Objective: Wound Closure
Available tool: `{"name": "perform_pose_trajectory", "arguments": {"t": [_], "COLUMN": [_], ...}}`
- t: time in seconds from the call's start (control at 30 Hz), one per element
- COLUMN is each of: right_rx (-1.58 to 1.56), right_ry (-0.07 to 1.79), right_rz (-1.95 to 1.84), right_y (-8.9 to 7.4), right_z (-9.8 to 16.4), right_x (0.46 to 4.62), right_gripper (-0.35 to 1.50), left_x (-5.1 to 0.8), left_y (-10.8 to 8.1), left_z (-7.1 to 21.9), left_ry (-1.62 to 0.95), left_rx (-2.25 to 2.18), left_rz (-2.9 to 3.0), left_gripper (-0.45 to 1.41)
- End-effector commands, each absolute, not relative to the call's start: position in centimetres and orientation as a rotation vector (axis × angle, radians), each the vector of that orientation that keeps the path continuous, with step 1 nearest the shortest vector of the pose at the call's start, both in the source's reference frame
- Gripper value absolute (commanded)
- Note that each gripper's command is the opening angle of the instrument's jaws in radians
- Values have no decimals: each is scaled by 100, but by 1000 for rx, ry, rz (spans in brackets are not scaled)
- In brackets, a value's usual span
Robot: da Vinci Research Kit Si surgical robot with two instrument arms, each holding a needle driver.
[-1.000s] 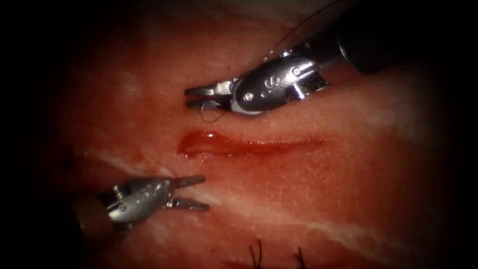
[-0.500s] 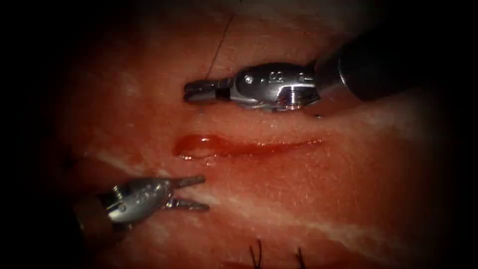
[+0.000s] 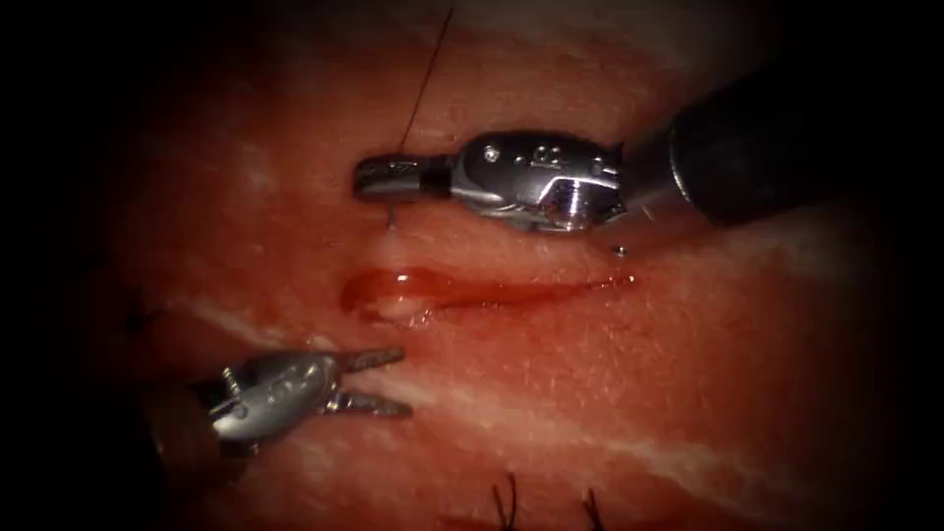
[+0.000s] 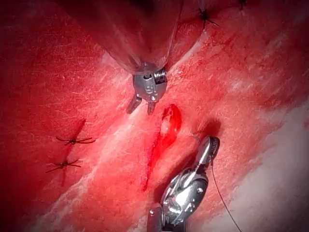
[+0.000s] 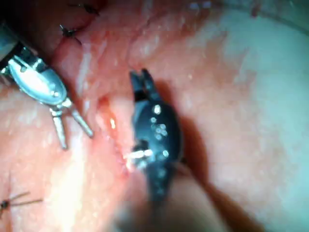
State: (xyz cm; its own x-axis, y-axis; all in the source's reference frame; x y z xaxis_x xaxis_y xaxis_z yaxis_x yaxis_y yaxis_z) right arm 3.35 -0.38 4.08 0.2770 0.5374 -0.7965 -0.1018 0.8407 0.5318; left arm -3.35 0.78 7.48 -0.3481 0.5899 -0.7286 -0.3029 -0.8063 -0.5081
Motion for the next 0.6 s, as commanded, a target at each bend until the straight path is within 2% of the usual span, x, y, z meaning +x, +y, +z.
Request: {"name": "perform_pose_trajectory", "arguments": {"t": [0.03, 0.6], "right_rx": [412, 618], "right_ry": [1215, 1140], "right_rz": [452, 655], "right_y": [-48, -65], "right_z": [413, 407], "right_x": [338, 335], "right_gripper": [-35, -35], "left_x": [-342, -341], "left_y": [72, 73], "left_z": [755, 757], "left_ry": [-391, -392], "left_rx": [-1344, -1345], "left_rz": [2170, 2170], "left_gripper": [12, 11]}}
